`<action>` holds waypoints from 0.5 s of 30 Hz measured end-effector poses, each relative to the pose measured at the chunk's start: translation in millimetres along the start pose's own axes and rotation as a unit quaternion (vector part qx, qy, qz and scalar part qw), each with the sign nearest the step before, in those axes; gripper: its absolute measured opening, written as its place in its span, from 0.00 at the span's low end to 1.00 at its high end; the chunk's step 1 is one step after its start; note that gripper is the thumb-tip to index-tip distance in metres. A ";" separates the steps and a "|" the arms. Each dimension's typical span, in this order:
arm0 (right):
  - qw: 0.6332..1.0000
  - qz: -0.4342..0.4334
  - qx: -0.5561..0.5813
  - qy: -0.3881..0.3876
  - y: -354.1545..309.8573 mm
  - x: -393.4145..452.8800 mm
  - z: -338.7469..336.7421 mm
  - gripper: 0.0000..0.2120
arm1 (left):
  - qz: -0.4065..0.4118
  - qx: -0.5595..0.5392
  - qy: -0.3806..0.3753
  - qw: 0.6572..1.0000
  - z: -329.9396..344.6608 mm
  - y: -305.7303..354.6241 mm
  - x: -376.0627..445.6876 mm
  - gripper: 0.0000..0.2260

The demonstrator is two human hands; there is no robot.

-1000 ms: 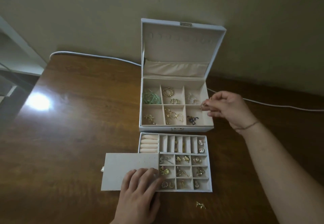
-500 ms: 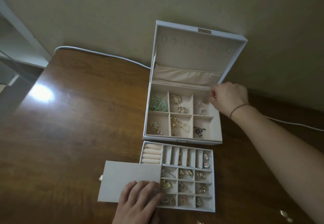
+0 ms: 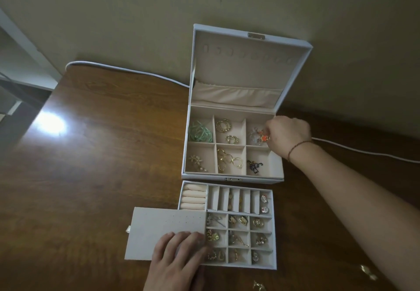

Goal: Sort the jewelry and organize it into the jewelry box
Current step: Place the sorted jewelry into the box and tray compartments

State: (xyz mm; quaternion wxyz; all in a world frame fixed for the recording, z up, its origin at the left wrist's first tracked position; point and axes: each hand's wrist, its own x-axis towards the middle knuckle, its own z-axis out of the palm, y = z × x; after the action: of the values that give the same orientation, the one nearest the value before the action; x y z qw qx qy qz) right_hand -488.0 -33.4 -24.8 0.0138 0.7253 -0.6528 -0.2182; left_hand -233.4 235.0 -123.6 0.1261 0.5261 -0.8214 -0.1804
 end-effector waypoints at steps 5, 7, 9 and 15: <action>0.966 0.030 0.255 0.041 24.3 -43.1 -3.7 0.09 | -0.009 -0.017 -0.043 0.999 -7.3 1.3 -3.3 0.21; 0.934 0.090 0.341 0.056 44.1 -69.3 1.6 0.10 | -0.013 -0.021 -0.042 0.999 -10.9 1.8 -3.7 0.19; 0.909 0.152 0.386 0.047 71.6 -99.5 16.0 0.10 | -0.018 -0.028 -0.045 0.998 -12.2 1.8 -4.5 0.18; 0.740 0.421 0.522 0.044 135.2 -213.4 114.0 0.10 | -0.026 -0.003 -0.029 0.999 -13.7 7.4 -3.0 0.26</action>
State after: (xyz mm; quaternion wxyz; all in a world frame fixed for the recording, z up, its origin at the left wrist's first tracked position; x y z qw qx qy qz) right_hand -664.5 180.3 -23.0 -0.2478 0.2787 -0.9022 0.2169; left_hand -232.8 238.3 -108.1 0.0995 0.5412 -0.8104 -0.2010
